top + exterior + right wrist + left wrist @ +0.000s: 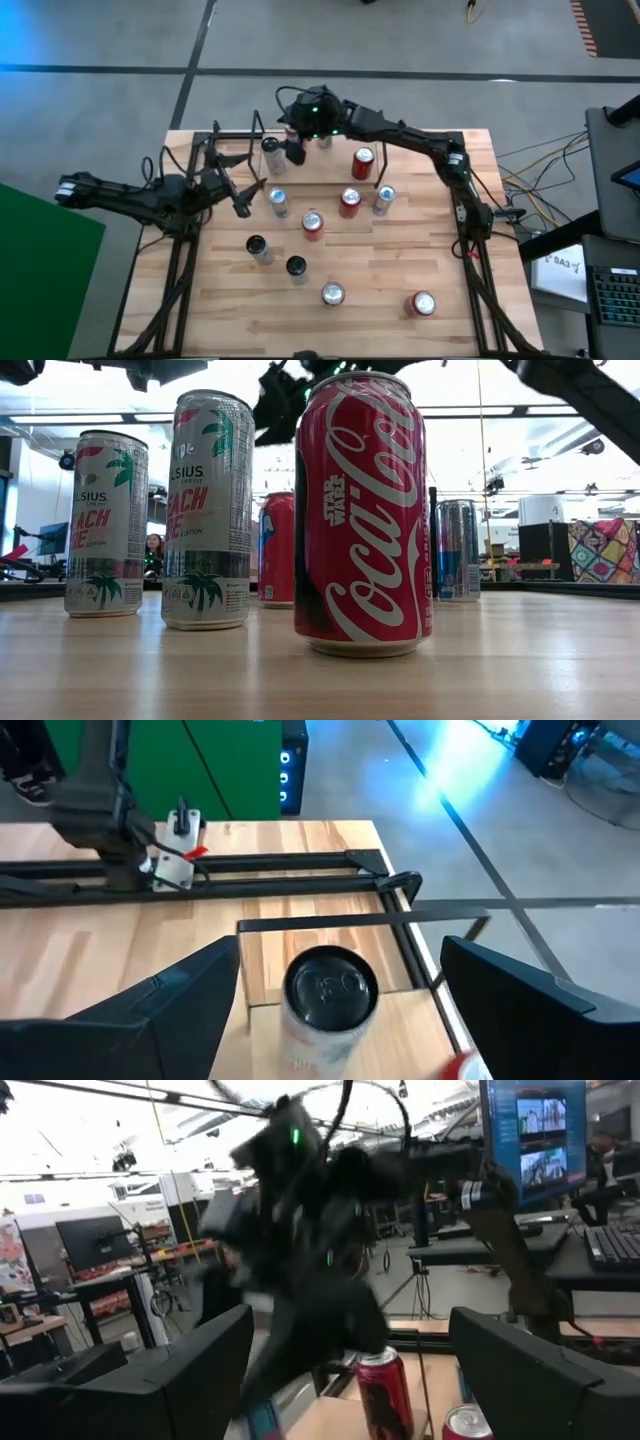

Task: Place canned beverage on shelf
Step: Put the bottom right white soda can on the shelf

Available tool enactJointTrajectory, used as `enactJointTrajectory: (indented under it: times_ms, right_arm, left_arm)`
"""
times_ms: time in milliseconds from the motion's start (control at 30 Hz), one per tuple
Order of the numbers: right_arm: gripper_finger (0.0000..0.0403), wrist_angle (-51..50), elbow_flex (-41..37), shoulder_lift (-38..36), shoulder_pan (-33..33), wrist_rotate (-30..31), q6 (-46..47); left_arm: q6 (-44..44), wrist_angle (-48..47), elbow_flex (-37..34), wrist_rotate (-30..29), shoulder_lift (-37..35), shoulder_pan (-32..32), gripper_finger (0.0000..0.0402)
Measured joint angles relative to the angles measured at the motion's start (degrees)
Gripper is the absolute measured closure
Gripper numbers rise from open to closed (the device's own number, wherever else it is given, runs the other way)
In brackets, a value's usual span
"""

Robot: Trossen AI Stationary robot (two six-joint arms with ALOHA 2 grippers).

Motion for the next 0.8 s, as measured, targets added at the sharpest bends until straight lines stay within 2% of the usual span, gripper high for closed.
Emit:
enactJointTrajectory:
  times_ms: [200,400,667,800]
  right_arm:
    - [0.0078,-6.6,0.0,-6.6,0.9,0.3,-0.1]
    - [0.0078,-13.1,-1.4,-12.6,2.7,0.4,-0.1]
    - [0.0078,-15.0,-11.2,-20.9,6.5,8.7,0.4]
    - [0.0078,-13.6,-18.4,-25.1,8.6,10.5,1.4]
  left_arm:
    - [-1.9,-0.2,2.6,0.1,3.9,0.0,0.0089]
    - [-4.0,-6.2,6.5,0.1,8.4,0.0,0.0093]
    - [-10.3,-27.5,14.6,0.2,13.8,0.4,0.0093]
    - [-12.1,-34.4,17.0,0.1,16.0,1.6,0.0093]
